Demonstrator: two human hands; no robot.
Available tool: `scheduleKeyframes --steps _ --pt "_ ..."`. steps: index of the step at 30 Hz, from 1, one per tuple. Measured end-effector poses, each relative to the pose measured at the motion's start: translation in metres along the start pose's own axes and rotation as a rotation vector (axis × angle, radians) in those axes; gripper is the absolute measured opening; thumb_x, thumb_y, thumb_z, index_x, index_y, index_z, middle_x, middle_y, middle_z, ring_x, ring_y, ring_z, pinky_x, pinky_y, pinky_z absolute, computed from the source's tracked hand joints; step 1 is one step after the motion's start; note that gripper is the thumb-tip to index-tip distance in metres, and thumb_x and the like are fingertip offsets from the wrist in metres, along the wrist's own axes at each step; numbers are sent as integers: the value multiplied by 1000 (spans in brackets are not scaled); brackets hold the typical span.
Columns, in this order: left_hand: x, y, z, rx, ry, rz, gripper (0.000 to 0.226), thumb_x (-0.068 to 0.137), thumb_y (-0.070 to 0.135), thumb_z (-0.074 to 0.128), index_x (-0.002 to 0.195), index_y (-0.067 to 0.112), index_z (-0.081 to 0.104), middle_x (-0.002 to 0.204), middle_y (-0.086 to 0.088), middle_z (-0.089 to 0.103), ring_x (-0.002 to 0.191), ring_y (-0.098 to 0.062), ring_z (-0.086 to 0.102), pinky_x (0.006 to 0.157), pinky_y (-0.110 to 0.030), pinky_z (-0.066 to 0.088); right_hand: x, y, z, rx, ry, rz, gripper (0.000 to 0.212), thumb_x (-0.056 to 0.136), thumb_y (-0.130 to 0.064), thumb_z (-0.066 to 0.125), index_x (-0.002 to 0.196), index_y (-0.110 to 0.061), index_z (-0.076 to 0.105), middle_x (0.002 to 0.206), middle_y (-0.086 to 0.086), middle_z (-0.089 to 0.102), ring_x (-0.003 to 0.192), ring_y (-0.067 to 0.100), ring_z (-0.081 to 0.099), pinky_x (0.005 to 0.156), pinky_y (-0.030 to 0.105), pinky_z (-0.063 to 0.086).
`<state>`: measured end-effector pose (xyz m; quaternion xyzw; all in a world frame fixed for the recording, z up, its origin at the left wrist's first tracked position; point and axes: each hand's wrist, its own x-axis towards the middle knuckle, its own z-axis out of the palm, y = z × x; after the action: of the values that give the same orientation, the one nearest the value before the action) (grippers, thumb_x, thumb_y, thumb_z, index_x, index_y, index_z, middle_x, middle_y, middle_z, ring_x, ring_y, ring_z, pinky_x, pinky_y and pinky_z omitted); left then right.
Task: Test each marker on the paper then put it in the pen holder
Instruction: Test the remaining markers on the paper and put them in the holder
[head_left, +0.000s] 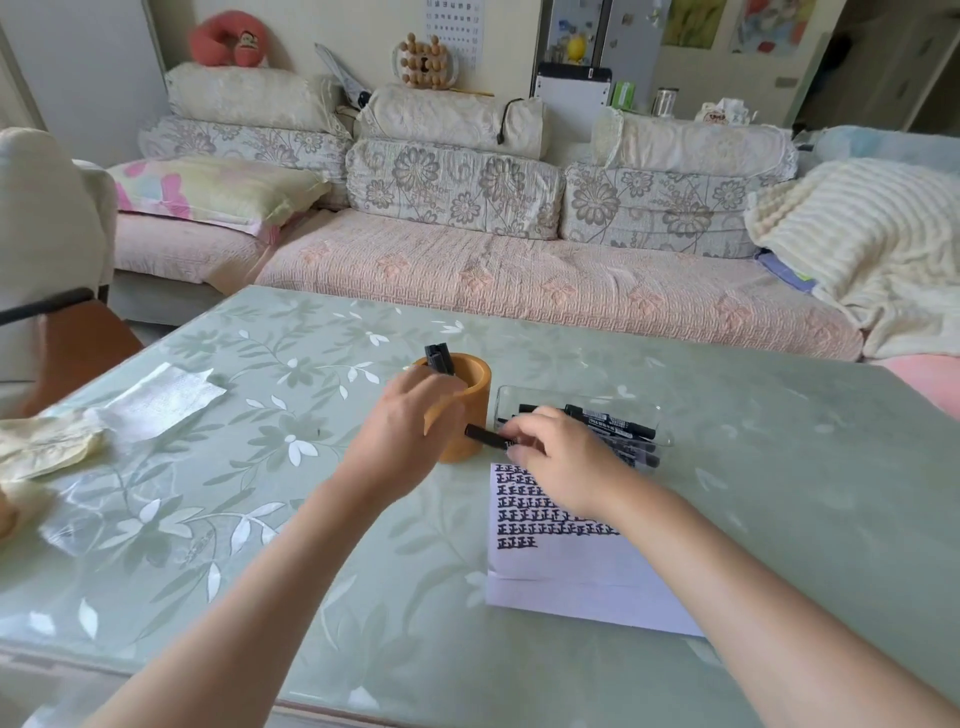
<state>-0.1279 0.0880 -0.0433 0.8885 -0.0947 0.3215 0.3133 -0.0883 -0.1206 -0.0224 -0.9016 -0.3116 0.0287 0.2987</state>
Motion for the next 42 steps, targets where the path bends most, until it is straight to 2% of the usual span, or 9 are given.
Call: scheduleKeyframes --steps 4,10,15,19,23,28,31,36,42 --pt "32 -8 -4 2 129 -143 28 90 16 58 118 17 61 116 1 53 104 -16 53 92 -31 45 25 -7 -20 104 216 22 16 95 -22 60 109 -25 67 87 -12 61 78 5 55 67 17 38" --pt "60 -29 3 11 -101 -355 56 90 28 54 143 24 38 144 0 37 133 -21 35 106 -32 29 77 -19 -40 266 396 41 5 90 -24 66 91 -21 70 85 -4 72 77 16 68 75 32 54" --pt "57 -38 13 36 -208 -382 57 92 27 50 146 26 32 140 -6 46 129 -24 38 103 -33 30 107 -26 -26 242 375 64 5 88 -23 69 92 -20 72 86 -4 74 64 11 66 69 27 54" --pt "56 -41 19 -8 -102 -307 53 91 15 51 142 20 40 137 -6 52 129 -20 38 102 -23 26 116 -22 -5 22 229 147 12 84 -34 70 91 -26 74 91 -8 74 88 13 68 82 31 54" --pt "55 -40 26 -42 -44 -254 52 89 11 52 140 21 44 134 -5 53 126 -21 43 95 -19 27 114 -22 10 -151 156 116 14 85 -38 65 94 -35 75 95 -6 66 104 21 57 81 31 46" --pt "54 -38 28 -72 76 -174 49 88 7 52 136 17 49 129 -2 53 114 -17 51 90 -15 32 115 -21 16 -173 98 140 21 91 -41 58 104 -33 73 104 -1 47 109 23 53 88 34 44" --pt "60 -37 27 -76 96 -144 48 90 11 52 137 18 49 130 1 48 114 -12 47 98 -22 36 110 -17 8 -68 61 82 21 92 -37 61 110 -33 72 110 -3 50 103 16 55 92 32 43" --pt "66 -44 33 66 -100 -146 42 96 26 47 138 28 49 151 5 34 136 -18 32 107 -38 35 88 12 -24 -50 191 95 21 95 -17 59 111 -26 69 109 -8 63 89 4 53 86 24 40" --pt "70 -41 32 23 -68 -188 46 94 18 51 138 30 48 119 5 51 107 -17 51 85 -32 45 58 69 -38 -194 128 265 21 96 -19 57 110 -28 70 113 -8 69 97 11 60 85 26 44"
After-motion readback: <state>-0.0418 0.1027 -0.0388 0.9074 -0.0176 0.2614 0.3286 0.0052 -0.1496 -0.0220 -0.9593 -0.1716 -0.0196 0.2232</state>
